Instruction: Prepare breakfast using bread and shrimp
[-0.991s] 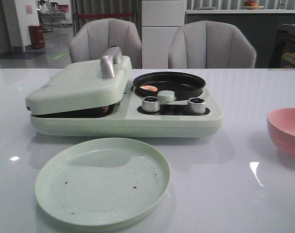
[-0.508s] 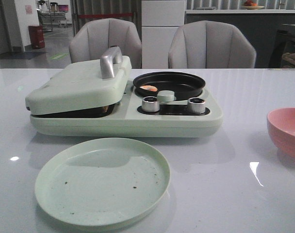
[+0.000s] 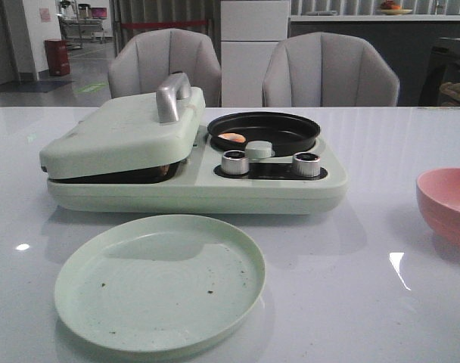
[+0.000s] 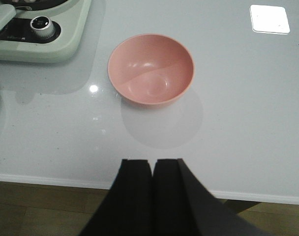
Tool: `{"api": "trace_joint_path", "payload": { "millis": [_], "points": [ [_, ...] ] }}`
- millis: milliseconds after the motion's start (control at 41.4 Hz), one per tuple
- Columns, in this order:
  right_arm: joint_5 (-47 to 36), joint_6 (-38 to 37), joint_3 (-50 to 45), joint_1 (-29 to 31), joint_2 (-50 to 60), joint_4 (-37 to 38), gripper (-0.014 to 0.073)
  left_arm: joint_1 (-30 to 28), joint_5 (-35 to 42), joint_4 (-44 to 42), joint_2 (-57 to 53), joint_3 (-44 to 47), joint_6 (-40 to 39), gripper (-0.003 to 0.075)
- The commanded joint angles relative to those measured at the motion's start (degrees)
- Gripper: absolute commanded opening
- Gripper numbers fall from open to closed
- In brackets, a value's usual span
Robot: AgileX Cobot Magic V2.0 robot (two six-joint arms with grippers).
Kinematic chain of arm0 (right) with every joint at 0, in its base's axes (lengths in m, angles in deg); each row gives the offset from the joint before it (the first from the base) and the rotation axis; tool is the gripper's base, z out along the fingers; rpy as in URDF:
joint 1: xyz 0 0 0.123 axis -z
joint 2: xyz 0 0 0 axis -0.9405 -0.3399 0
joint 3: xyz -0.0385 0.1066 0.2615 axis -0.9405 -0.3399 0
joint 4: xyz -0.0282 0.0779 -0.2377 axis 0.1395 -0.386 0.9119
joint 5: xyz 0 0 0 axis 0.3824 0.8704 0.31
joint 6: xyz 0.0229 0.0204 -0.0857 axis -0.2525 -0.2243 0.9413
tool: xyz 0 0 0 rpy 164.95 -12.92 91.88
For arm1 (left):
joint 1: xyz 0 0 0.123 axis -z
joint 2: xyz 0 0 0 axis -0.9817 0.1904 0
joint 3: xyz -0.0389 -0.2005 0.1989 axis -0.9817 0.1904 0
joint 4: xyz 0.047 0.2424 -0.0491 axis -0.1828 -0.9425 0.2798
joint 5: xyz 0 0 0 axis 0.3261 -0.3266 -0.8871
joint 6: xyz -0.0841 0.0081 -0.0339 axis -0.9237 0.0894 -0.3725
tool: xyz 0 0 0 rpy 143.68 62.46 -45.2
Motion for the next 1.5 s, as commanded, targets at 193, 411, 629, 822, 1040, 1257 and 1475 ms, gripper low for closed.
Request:
{"api": "trace_joint_path", "payload": {
  "millis": [193,411,629,822,1040,1257,1475],
  "points": [
    [-4.15,0.35,1.45,-0.13,-0.37,0.81,0.0047,1.33,9.85,0.47,-1.28,0.43,-0.56,0.0101],
    [-4.15,0.35,1.45,-0.13,-0.37,0.81,0.0047,1.33,11.14,0.47,-1.28,0.43,-0.56,0.0101],
    [-4.15,0.35,1.45,-0.13,-0.37,0.81,0.0047,1.33,11.14,0.47,-1.28,0.43,-0.56,0.0101],
    [-4.15,0.35,1.45,-0.13,-0.37,0.81,0.0047,1.33,11.14,0.47,-1.28,0.43,-0.56,0.0101],
    [-4.15,0.35,1.45,-0.13,-0.37,0.81,0.0047,1.33,11.14,0.47,-1.28,0.43,-0.56,0.0101],
    [-4.27,0.35,1.16,-0.13,-0.37,0.81,0.0047,1.33,11.14,0.47,-1.28,0.43,-0.56,0.0101],
    [-17.18,0.35,-8.24,4.19,5.09,1.03,0.0047,1.33,11.14,0.47,-1.28,0.43,-0.56,0.0101]
  ]
}}
